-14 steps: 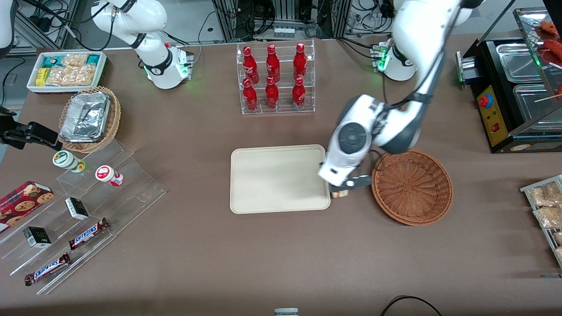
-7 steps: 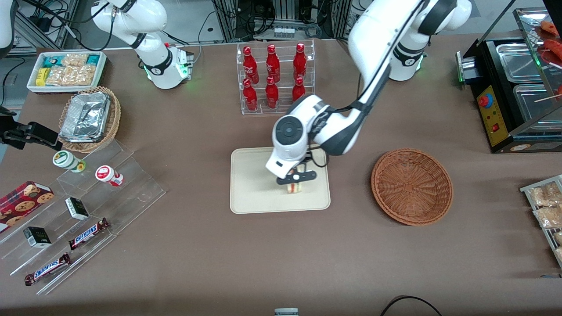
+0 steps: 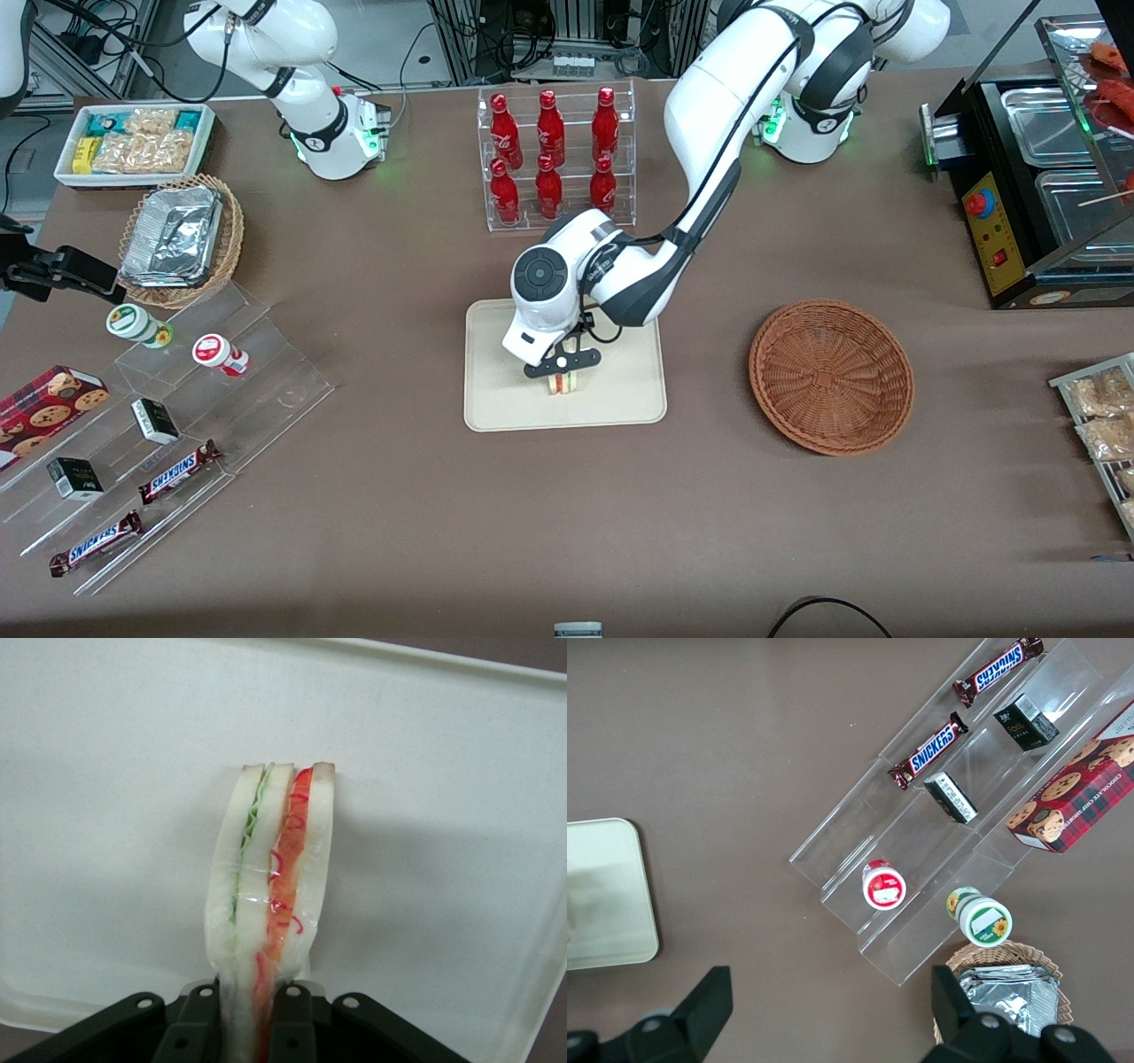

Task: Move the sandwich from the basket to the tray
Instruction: 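Lower the sandwich onto the tray and open the left gripper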

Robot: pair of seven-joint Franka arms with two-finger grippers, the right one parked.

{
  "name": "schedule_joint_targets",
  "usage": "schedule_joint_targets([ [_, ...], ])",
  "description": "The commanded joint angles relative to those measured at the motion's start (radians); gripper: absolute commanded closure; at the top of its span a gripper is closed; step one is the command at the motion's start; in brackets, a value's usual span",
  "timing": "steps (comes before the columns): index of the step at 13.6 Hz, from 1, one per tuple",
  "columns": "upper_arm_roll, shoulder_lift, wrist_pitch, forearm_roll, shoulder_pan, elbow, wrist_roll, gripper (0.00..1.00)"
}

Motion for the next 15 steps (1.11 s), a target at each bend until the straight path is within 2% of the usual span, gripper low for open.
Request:
schedule_joint_targets([
  [1,0.013,0.032,0.014,-0.009,-0.014,0.042,-0.053,0.78],
  [2,0.013,0.031,0.014,-0.009,-0.014,0.042,-0.050,0.03],
  [3,0.013,0.026,0.014,-0.005,-0.014,0.040,-0.048,0.00],
  [8,0.014,-0.049,-0.027,0.000,-0.007,0.040,-0.034,0.00],
  [14,0.042,-0.210,-0.256,0.023,0.028,0.025,0.095,0.00],
  [15,0.051,-0.242,-0.291,0.020,0.067,0.014,0.095,0.00],
])
